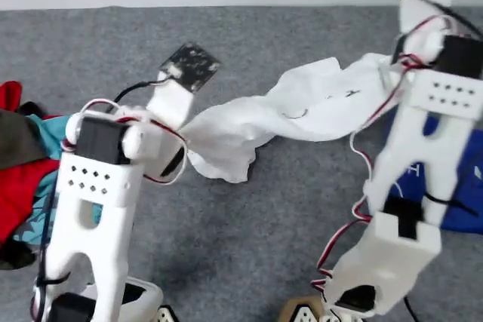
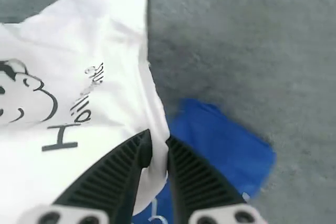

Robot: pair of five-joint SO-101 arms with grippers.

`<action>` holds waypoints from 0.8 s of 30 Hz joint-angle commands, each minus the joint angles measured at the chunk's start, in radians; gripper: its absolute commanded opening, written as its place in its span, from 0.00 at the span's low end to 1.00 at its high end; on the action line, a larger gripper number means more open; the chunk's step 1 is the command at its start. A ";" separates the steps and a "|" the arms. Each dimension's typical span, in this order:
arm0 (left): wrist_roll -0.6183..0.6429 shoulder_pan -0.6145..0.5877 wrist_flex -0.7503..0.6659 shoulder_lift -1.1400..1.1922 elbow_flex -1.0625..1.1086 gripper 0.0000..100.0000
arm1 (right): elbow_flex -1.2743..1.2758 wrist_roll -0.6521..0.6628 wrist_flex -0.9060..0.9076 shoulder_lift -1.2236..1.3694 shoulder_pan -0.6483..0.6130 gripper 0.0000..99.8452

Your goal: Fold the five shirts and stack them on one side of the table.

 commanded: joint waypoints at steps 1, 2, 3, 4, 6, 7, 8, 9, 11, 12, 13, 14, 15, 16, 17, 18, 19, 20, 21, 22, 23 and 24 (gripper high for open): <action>-0.074 -0.018 0.026 -0.034 0.116 0.00 | -0.009 -0.060 -0.081 0.096 -0.044 0.01; -0.089 -0.012 0.017 -0.034 0.165 0.00 | -0.009 -0.069 -0.105 0.137 -0.056 0.01; -0.101 -0.011 0.012 -0.034 0.209 0.00 | -0.009 -0.077 -0.127 0.177 -0.068 0.01; -0.109 -0.011 0.005 -0.034 0.251 0.00 | -0.011 -0.087 -0.148 0.219 -0.079 0.01; -0.121 -0.012 -0.020 -0.034 0.325 0.01 | -0.012 -0.114 -0.193 0.286 -0.097 0.01; -0.121 -0.012 -0.040 -0.034 0.358 0.01 | -0.014 -0.126 -0.214 0.315 -0.107 0.01; -0.121 -0.012 -0.060 -0.034 0.387 0.01 | -0.014 -0.137 -0.232 0.338 -0.114 0.01; -0.121 -0.012 -0.081 -0.034 0.414 0.02 | -0.014 -0.146 -0.249 0.354 -0.124 0.01; -0.120 -0.012 -0.107 -0.034 0.440 0.06 | -0.014 -0.169 -0.269 0.367 -0.142 0.01; -0.117 -0.012 -0.110 -0.034 0.438 0.09 | -0.014 -0.178 -0.271 0.363 -0.151 0.01; -0.115 -0.012 -0.112 -0.037 0.437 0.12 | -0.014 -0.183 -0.269 0.357 -0.162 0.01; -0.115 -0.012 -0.112 -0.037 0.429 0.15 | -0.014 -0.183 -0.265 0.348 -0.173 0.01; -0.115 -0.012 -0.100 -0.037 0.414 0.17 | -0.014 -0.183 -0.262 0.338 -0.182 0.01; -0.115 -0.012 -0.078 -0.037 0.392 0.19 | -0.014 -0.183 -0.259 0.329 -0.189 0.01; -0.115 -0.009 -0.054 -0.037 0.366 0.20 | -0.014 -0.183 -0.252 0.320 -0.196 0.01; -0.115 -0.005 -0.025 -0.037 0.334 0.20 | -0.014 -0.183 -0.248 0.308 -0.202 0.01; -0.115 -0.005 0.003 -0.037 0.298 0.20 | -0.014 -0.183 -0.245 0.295 -0.209 0.01; -0.115 -0.005 0.023 -0.037 0.263 0.20 | -0.014 -0.183 -0.237 0.283 -0.214 0.01; -0.115 -0.005 0.026 -0.044 0.239 0.20 | -0.014 -0.183 -0.231 0.272 -0.216 0.01; -0.114 -0.008 0.026 -0.046 0.220 0.20 | -0.014 -0.183 -0.226 0.263 -0.220 0.01; -0.114 -0.008 0.026 -0.046 0.208 0.20 | -0.014 -0.183 -0.222 0.257 -0.223 0.01; -0.114 -0.003 0.026 -0.048 0.203 0.20 | -0.014 -0.183 -0.211 0.249 -0.226 0.01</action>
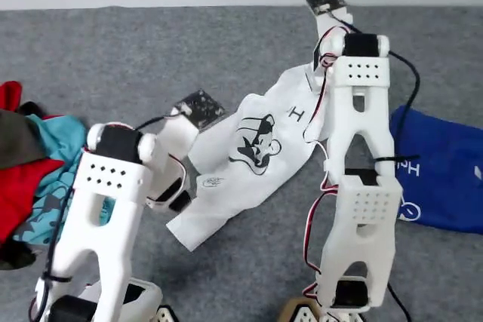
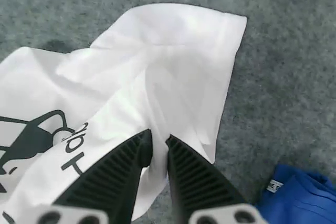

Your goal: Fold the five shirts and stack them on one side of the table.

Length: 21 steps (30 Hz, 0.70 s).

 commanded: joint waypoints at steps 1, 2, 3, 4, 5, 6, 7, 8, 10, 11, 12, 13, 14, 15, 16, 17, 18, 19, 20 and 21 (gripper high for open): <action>0.000 0.011 0.035 -0.034 -0.061 0.20 | -0.014 -0.012 0.028 -0.107 -0.018 0.01; 0.000 0.034 0.035 -0.028 -0.061 0.20 | -0.014 -0.012 0.036 -0.111 -0.019 0.01; 0.000 0.057 0.035 -0.028 -0.054 0.20 | -0.014 -0.012 0.045 -0.117 -0.019 0.01; 0.000 0.083 0.034 -0.028 -0.042 0.18 | -0.014 -0.012 0.053 -0.124 -0.019 0.01; 0.000 0.115 0.034 -0.028 -0.024 0.16 | -0.014 -0.012 0.056 -0.127 -0.018 0.01; 0.000 0.140 0.031 -0.026 -0.002 0.14 | -0.014 -0.012 0.056 -0.130 -0.016 0.01; 0.000 0.163 0.020 -0.026 0.025 0.12 | -0.014 -0.012 0.056 -0.130 -0.013 0.01; 0.000 0.173 0.000 -0.026 0.059 0.10 | -0.014 -0.012 0.056 -0.131 -0.013 0.01; 0.000 0.176 -0.041 -0.026 0.142 0.11 | -0.014 -0.012 0.062 -0.131 -0.013 0.01; -0.005 0.173 -0.071 -0.026 0.193 0.12 | -0.014 -0.012 0.074 -0.133 -0.013 0.01; -0.006 0.161 -0.100 -0.026 0.240 0.13 | -0.014 -0.012 0.084 -0.133 -0.013 0.01; -0.006 0.143 -0.132 -0.026 0.286 0.15 | -0.014 -0.012 0.096 -0.133 -0.013 0.01; -0.006 0.121 -0.167 -0.026 0.323 0.17 | -0.014 -0.012 0.110 -0.133 -0.012 0.01; -0.006 0.095 -0.201 -0.026 0.349 0.19 | -0.014 -0.012 0.122 -0.133 -0.010 0.01; -0.006 0.075 -0.230 -0.026 0.369 0.20 | -0.014 -0.012 0.134 -0.134 -0.004 0.01; -0.006 0.063 -0.255 -0.026 0.384 0.21 | -0.015 -0.012 0.143 -0.140 0.002 0.01; -0.006 0.061 -0.278 -0.026 0.397 0.21 | -0.015 -0.012 0.150 -0.150 0.004 0.01; -0.006 0.063 -0.298 -0.025 0.404 0.21 | -0.015 -0.012 0.154 -0.160 0.012 0.01; -0.006 0.064 -0.318 -0.025 0.410 0.21 | -0.015 -0.012 0.156 -0.173 0.018 0.01; -0.006 0.069 -0.339 -0.023 0.412 0.21 | -0.015 -0.012 0.156 -0.185 0.022 0.01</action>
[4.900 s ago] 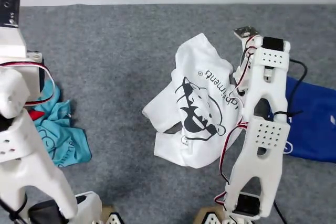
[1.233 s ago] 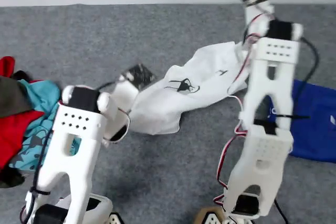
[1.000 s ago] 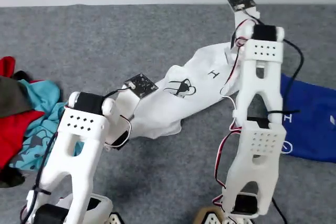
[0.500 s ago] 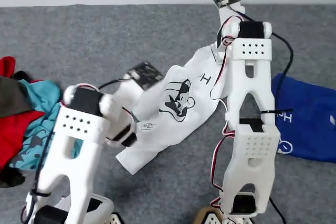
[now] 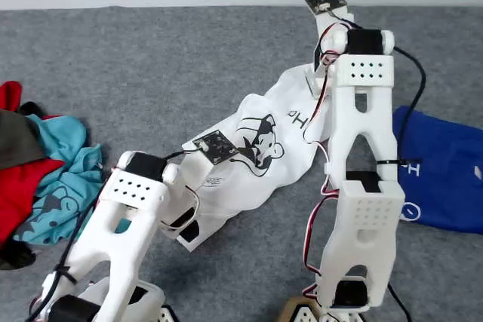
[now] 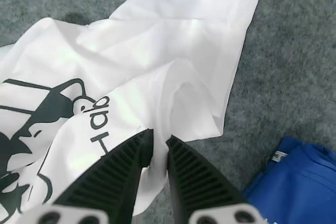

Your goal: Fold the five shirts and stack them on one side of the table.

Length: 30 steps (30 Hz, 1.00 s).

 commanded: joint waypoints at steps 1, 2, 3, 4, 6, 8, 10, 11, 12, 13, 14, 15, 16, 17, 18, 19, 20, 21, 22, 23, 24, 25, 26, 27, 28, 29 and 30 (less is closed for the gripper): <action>-0.011 0.002 -0.084 -0.020 0.004 0.21 | -0.015 -0.009 0.012 -0.119 0.030 0.01; -0.009 0.009 -0.100 -0.017 0.002 0.21 | -0.014 -0.008 0.012 -0.130 0.030 0.01; -0.006 0.017 -0.117 -0.002 -0.002 0.21 | -0.014 -0.008 0.016 -0.139 0.030 0.01; -0.005 0.023 -0.137 0.020 -0.005 0.21 | -0.014 -0.008 0.024 -0.147 0.027 0.01; 0.009 0.021 -0.193 0.081 -0.012 0.21 | -0.014 -0.006 0.036 -0.157 0.024 0.01; 0.049 0.014 -0.236 0.160 -0.039 0.21 | -0.014 -0.011 0.041 -0.163 0.022 0.01; 0.068 0.011 -0.264 0.249 -0.091 0.21 | -0.014 -0.009 0.050 -0.165 0.025 0.01; 0.072 0.011 -0.275 0.296 -0.124 0.21 | -0.014 -0.008 0.061 -0.165 0.025 0.01; 0.081 0.009 -0.284 0.342 -0.157 0.20 | -0.014 -0.006 0.070 -0.165 0.025 0.01; 0.087 0.009 -0.287 0.387 -0.196 0.18 | -0.014 -0.006 0.081 -0.165 0.025 0.01; 0.089 0.009 -0.284 0.423 -0.236 0.15 | -0.014 -0.006 0.090 -0.166 0.025 0.01; 0.089 0.009 -0.275 0.459 -0.277 0.11 | -0.014 -0.006 0.093 -0.166 0.027 0.01; 0.089 0.009 -0.250 0.483 -0.326 0.06 | -0.015 -0.006 0.101 -0.171 0.028 0.01; 0.087 0.009 -0.216 0.497 -0.378 0.01 | -0.015 -0.005 0.105 -0.180 0.030 0.01; 0.087 0.008 -0.175 0.503 -0.429 0.00 | -0.014 -0.005 0.105 -0.194 0.031 0.01; 0.087 0.008 -0.130 0.503 -0.475 0.01 | -0.014 -0.005 0.105 -0.205 0.031 0.01; 0.087 0.008 -0.087 0.503 -0.527 0.01 | -0.014 -0.003 0.105 -0.219 0.031 0.01; 0.087 0.006 -0.044 0.503 -0.582 0.00 | -0.014 -0.003 0.104 -0.232 0.031 0.01; 0.086 0.000 -0.008 0.503 -0.636 0.00 | -0.014 0.003 0.104 -0.246 0.030 0.01; 0.086 -0.006 0.029 0.503 -0.694 0.00 | -0.014 0.018 0.104 -0.259 0.030 0.01; 0.086 -0.012 0.064 0.503 -0.751 0.00 | -0.014 0.034 0.104 -0.271 0.030 0.01; 0.086 -0.014 0.101 0.503 -0.808 0.00 | -0.014 0.043 0.104 -0.283 0.030 0.01; 0.086 -0.015 0.147 0.503 -0.868 0.00 | -0.014 0.048 0.104 -0.298 0.031 0.01; 0.084 -0.012 0.196 0.503 -0.926 0.00 | -0.014 0.054 0.104 -0.314 0.035 0.01; 0.077 -0.009 0.242 0.503 -0.980 0.00 | -0.014 0.054 0.104 -0.328 0.041 0.01; 0.060 -0.005 0.288 0.503 -1.032 0.00 | -0.014 0.054 0.102 -0.341 0.047 0.01; 0.046 0.003 0.311 0.503 -1.069 0.00 | -0.014 0.054 0.097 -0.354 0.050 0.01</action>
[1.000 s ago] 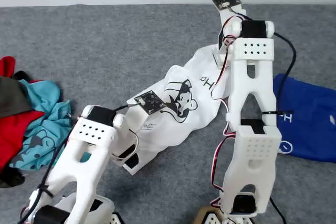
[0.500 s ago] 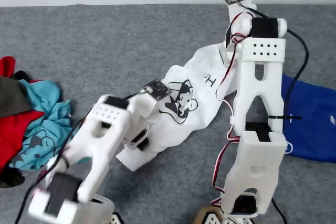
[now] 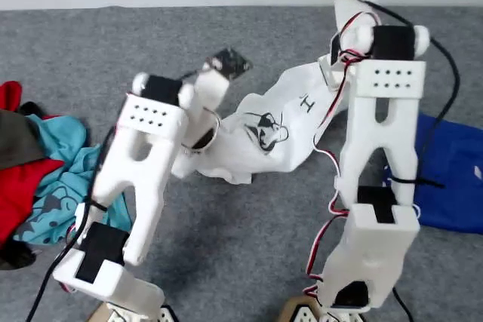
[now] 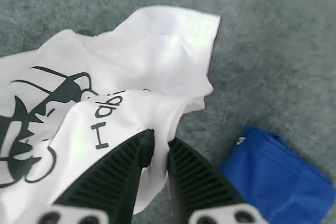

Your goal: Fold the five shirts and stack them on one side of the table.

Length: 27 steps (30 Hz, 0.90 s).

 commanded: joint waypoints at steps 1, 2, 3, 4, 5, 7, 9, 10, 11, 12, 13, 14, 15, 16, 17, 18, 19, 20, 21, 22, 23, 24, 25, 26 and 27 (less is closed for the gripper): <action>-0.034 0.011 0.106 -0.015 -0.174 0.00 | -0.014 0.014 0.002 -0.108 0.025 0.01; -0.040 0.009 0.106 -0.037 -0.177 0.00 | -0.014 0.020 0.001 -0.120 0.025 0.01; -0.046 0.009 0.106 -0.064 -0.173 0.00 | -0.014 0.028 0.001 -0.130 0.025 0.01; -0.064 0.015 0.106 -0.087 -0.171 0.00 | -0.014 0.034 -0.001 -0.139 0.022 0.01; -0.075 0.017 0.104 -0.117 -0.171 0.01 | -0.014 0.034 -0.012 -0.150 0.021 0.01; -0.078 0.020 0.104 -0.169 -0.174 0.01 | -0.014 0.032 -0.035 -0.171 0.022 0.01; -0.078 0.015 0.104 -0.221 -0.173 0.06 | -0.014 0.032 -0.051 -0.193 0.024 0.01; -0.077 0.014 0.104 -0.247 -0.171 0.10 | -0.014 0.032 -0.058 -0.203 0.024 0.01; -0.075 0.014 0.104 -0.272 -0.171 0.14 | -0.014 0.032 -0.061 -0.217 0.021 0.01; -0.072 0.014 0.104 -0.296 -0.171 0.17 | -0.014 0.031 -0.065 -0.234 0.021 0.01; -0.061 0.015 0.104 -0.316 -0.171 0.18 | -0.014 0.029 -0.071 -0.251 0.019 0.01; -0.058 0.018 0.104 -0.331 -0.171 0.18 | -0.014 0.028 -0.084 -0.263 0.019 0.01; -0.058 0.020 0.104 -0.344 -0.170 0.16 | -0.014 0.028 -0.099 -0.274 0.019 0.01; -0.058 0.020 0.104 -0.345 -0.170 0.13 | -0.014 0.028 -0.119 -0.283 0.019 0.01; -0.058 0.017 0.104 -0.345 -0.168 0.11 | -0.014 0.026 -0.143 -0.285 0.019 0.01; -0.058 0.015 0.104 -0.345 -0.159 0.08 | -0.014 0.026 -0.170 -0.283 0.019 0.01; -0.060 0.012 0.103 -0.344 -0.147 0.07 | -0.011 0.026 -0.199 -0.274 0.013 0.01; -0.060 0.003 0.101 -0.339 -0.125 0.06 | -0.009 0.026 -0.225 -0.260 0.001 0.01; -0.060 -0.003 0.100 -0.324 -0.101 0.06 | -0.008 0.026 -0.246 -0.239 -0.010 0.01; -0.058 -0.011 0.100 -0.302 -0.081 0.07 | -0.008 0.026 -0.265 -0.211 -0.021 0.01; -0.057 -0.014 0.101 -0.279 -0.067 0.08 | -0.008 0.026 -0.283 -0.182 -0.031 0.01; -0.057 -0.020 0.101 -0.262 -0.054 0.08 | -0.012 0.026 -0.297 -0.154 -0.048 0.01; -0.055 -0.020 0.101 -0.245 -0.045 0.09 | -0.014 0.026 -0.309 -0.131 -0.062 0.01; -0.055 -0.018 0.101 -0.235 -0.039 0.10 | -0.014 0.026 -0.318 -0.116 -0.079 0.01; -0.055 -0.009 0.101 -0.229 -0.036 0.10 | -0.015 0.026 -0.323 -0.113 -0.096 0.01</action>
